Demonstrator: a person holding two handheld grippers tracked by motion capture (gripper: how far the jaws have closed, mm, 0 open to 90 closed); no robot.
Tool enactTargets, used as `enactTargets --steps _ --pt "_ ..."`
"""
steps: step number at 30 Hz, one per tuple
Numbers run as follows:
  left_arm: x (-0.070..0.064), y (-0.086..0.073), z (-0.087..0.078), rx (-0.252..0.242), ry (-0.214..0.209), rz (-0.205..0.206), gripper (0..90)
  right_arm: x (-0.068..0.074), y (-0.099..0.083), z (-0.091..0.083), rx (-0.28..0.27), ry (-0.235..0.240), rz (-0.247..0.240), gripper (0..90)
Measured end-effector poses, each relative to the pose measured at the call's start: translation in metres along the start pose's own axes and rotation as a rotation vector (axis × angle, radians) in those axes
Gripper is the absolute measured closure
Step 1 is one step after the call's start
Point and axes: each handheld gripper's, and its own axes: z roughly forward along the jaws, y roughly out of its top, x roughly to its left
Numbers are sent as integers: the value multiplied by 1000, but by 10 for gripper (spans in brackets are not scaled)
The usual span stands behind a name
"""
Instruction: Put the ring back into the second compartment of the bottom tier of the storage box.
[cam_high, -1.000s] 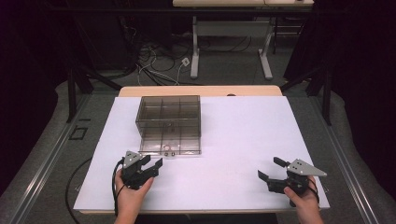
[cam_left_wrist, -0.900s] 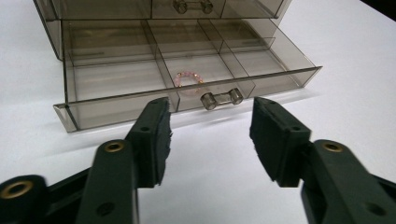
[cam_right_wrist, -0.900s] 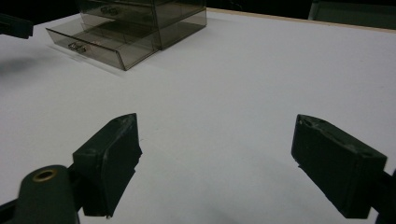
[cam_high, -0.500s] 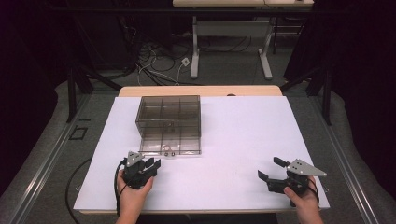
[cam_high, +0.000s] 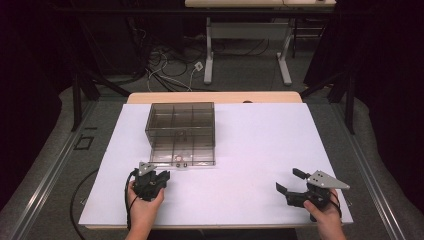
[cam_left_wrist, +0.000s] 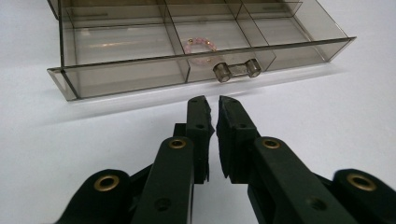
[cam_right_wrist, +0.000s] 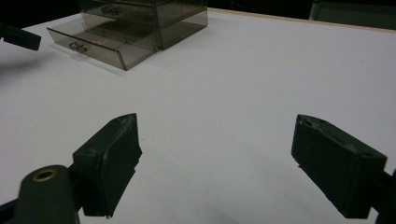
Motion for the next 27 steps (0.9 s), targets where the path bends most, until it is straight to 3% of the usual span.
enactTargets --steps 13,27 --pt "3 6 11 33 26 -19 900 0 -1 1 4 2 -4 147" --pt "-2 12 24 54 48 5 900 -1 -1 1 2 3 2 147"
